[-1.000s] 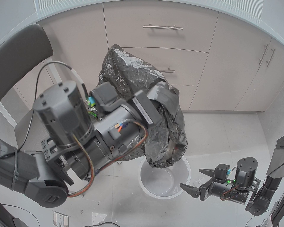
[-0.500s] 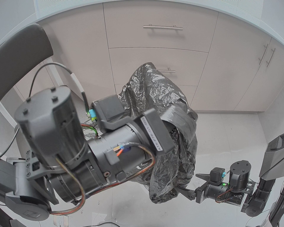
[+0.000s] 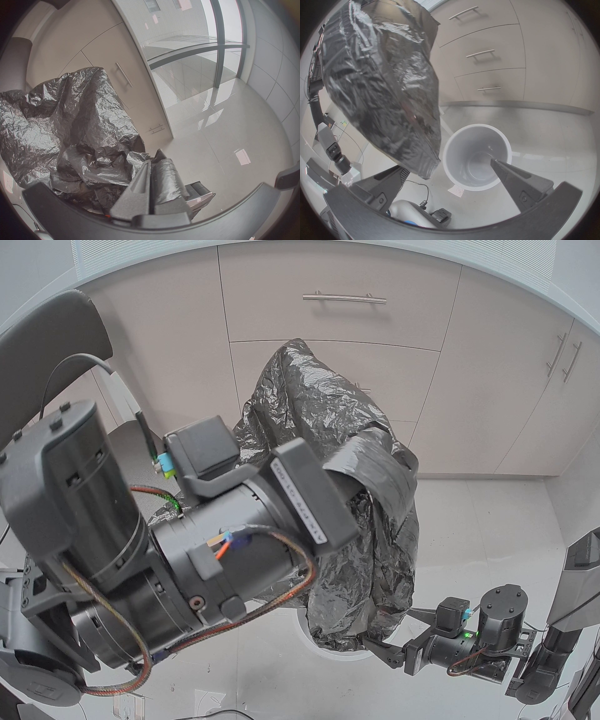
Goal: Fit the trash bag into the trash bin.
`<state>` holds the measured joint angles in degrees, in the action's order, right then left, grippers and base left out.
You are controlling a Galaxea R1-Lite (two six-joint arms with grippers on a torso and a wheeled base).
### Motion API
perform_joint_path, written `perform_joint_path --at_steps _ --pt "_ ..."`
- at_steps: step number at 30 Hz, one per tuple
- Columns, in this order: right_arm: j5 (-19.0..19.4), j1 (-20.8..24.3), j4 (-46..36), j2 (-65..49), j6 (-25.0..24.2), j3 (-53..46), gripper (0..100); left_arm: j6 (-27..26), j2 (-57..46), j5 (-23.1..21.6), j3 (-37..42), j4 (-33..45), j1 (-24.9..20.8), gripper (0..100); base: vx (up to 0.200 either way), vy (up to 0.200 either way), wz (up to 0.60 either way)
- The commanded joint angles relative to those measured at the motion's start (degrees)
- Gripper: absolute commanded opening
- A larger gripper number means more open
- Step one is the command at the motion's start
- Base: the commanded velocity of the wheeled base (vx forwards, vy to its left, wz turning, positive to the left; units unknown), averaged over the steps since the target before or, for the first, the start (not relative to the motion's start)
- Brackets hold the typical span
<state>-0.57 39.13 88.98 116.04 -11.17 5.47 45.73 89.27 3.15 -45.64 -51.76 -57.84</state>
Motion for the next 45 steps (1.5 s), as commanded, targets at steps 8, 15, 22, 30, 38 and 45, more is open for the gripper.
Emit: perform_joint_path --at_steps 8,15,22,30,38,45 --pt "-0.1 2.1 1.0 -0.7 -4.1 1.2 100 0.5 -0.7 0.0 0.1 0.0 -0.4 0 0.0 0.0 0.0" --pt "-9.6 3.3 1.0 3.0 -7.2 6.0 100 0.5 -1.2 0.0 0.3 0.0 -1.0 0 0.0 0.0 0.0" --pt "-10.1 4.1 1.0 3.4 -7.2 6.2 100 0.5 -1.2 0.0 0.3 0.0 -1.0 0 0.0 0.0 0.0" --pt "-11.9 6.4 1.0 3.3 -7.2 6.4 100 0.5 -1.6 0.0 0.3 0.0 -1.0 0 0.0 0.0 0.0" --pt "-12.0 6.4 1.0 2.4 -7.2 6.3 0 0.5 -1.6 0.0 0.4 0.0 -1.0 0 0.0 0.0 0.0" --pt "-12.1 6.0 1.0 -0.6 -6.1 5.8 0 0.5 -1.5 -0.5 0.8 0.0 -1.0 0 0.0 0.0 0.0"
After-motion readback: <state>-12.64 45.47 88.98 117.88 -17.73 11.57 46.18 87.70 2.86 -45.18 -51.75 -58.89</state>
